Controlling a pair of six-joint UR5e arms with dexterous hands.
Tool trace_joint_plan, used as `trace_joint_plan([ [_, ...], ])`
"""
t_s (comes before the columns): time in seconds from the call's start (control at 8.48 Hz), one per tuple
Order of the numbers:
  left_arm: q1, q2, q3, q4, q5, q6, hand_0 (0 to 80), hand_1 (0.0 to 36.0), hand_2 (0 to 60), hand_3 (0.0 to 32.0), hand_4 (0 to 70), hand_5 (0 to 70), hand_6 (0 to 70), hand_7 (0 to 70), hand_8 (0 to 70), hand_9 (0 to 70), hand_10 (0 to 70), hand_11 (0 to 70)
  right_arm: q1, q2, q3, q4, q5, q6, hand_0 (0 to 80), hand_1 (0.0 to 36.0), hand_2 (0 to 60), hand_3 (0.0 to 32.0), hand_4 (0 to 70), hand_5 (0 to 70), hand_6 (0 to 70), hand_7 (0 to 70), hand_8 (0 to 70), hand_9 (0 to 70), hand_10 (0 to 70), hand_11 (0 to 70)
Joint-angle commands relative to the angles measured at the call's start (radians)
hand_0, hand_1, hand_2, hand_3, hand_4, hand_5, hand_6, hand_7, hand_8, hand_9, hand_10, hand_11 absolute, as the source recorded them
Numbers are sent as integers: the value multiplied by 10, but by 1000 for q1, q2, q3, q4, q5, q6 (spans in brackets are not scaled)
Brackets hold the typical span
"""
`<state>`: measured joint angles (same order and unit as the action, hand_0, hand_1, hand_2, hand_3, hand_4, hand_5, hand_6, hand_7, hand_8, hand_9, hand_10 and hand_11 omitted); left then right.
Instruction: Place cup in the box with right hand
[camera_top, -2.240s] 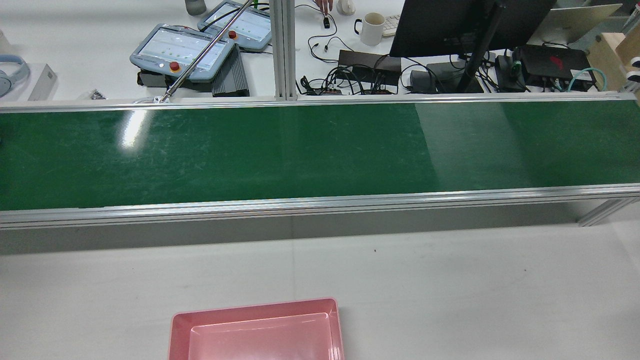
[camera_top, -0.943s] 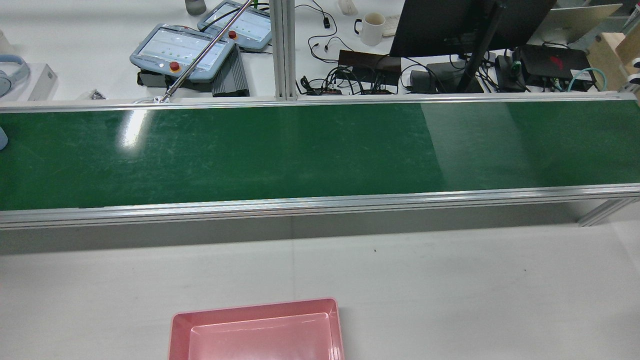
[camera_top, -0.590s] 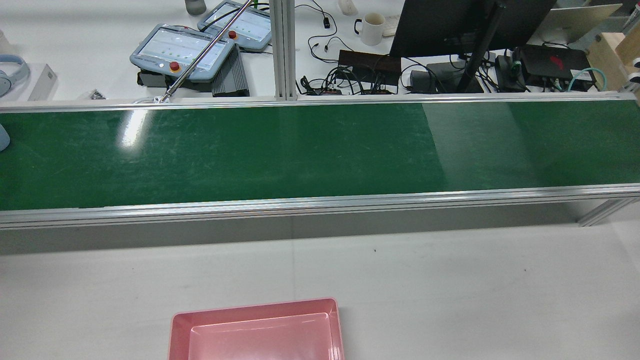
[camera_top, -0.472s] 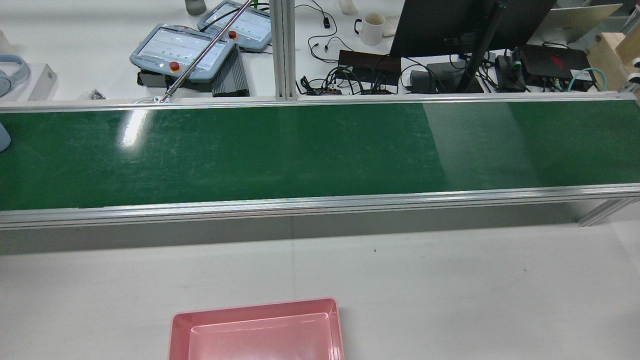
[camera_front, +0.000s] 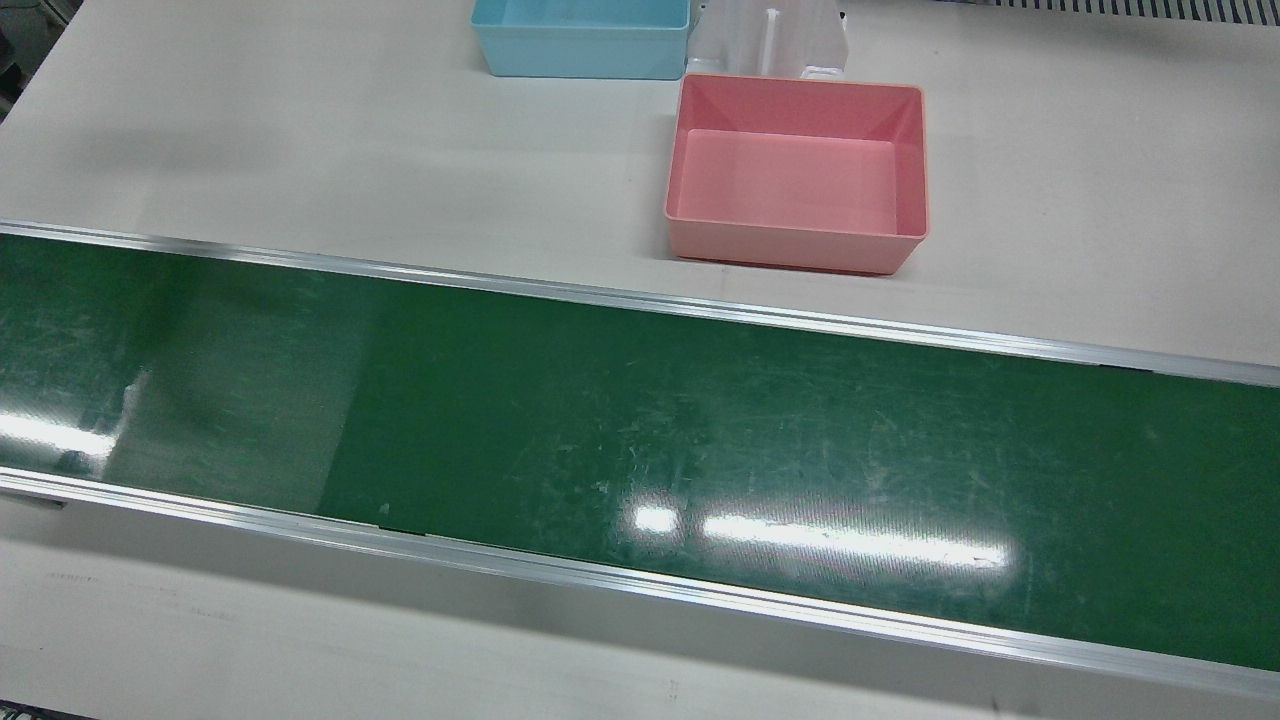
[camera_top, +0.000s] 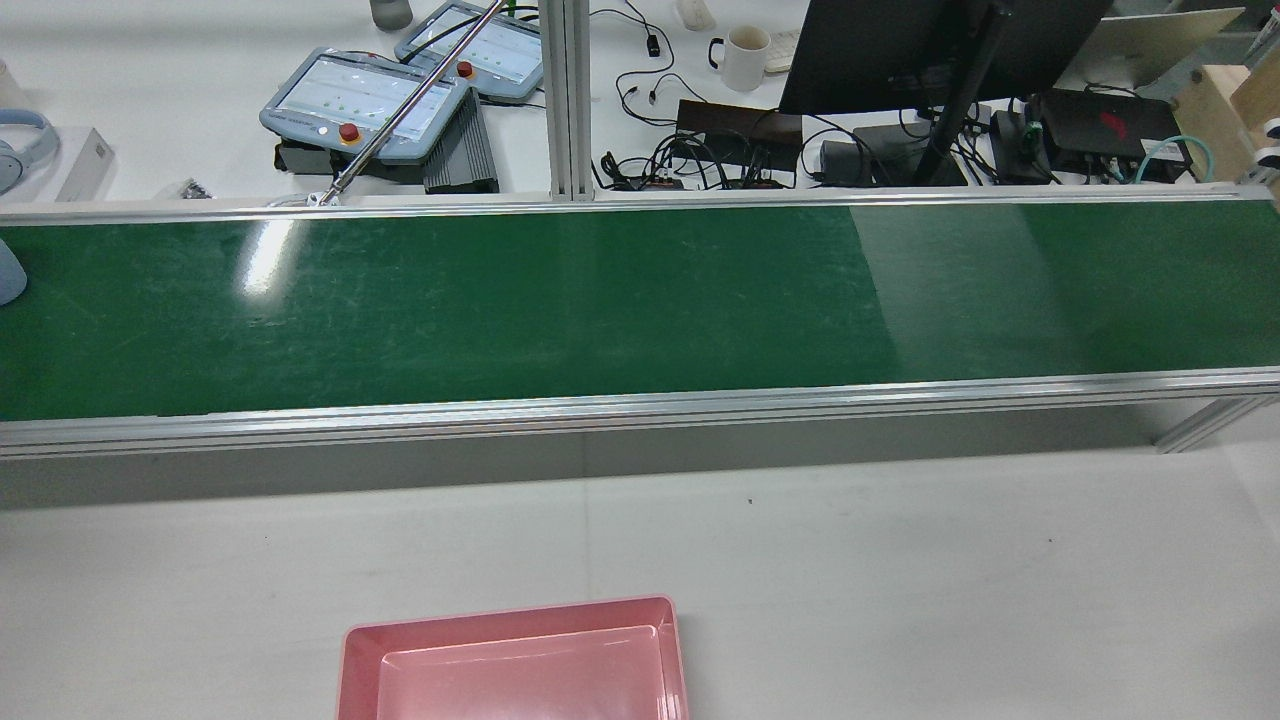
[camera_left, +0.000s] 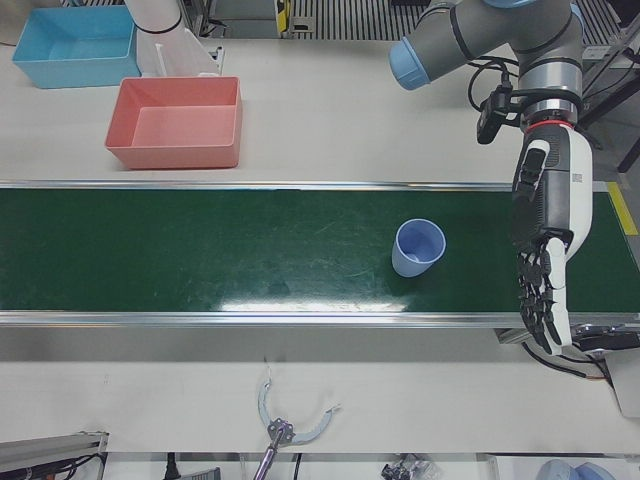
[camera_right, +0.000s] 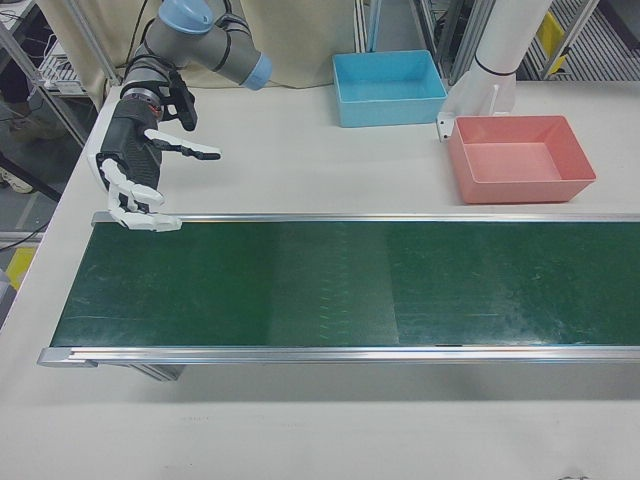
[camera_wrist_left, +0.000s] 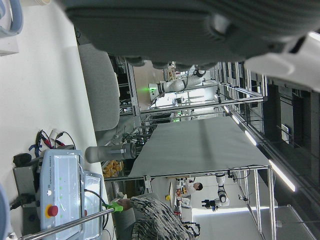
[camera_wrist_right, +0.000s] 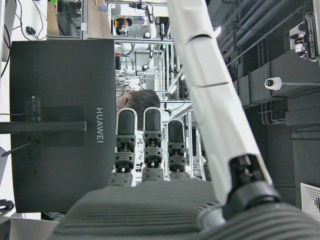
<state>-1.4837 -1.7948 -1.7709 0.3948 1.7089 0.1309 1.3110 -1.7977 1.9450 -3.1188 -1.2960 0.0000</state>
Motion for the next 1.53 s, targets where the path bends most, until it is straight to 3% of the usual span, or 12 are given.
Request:
trace_joint_plan([
  [0.0, -1, 0, -2, 1, 0, 1, 0, 0, 0, 0, 0, 0, 0, 0, 0, 0, 0, 0, -1, 1, -1, 0, 0, 0, 800, 339, 0, 0, 103, 164, 133, 430, 277, 334, 234, 372],
  [1.42, 0, 2, 1, 1, -2, 1, 0, 0, 0, 0, 0, 0, 0, 0, 0, 0, 0, 0, 1, 0, -3, 2, 0, 3, 800, 329, 0, 0, 137, 161, 138, 456, 286, 353, 243, 384],
])
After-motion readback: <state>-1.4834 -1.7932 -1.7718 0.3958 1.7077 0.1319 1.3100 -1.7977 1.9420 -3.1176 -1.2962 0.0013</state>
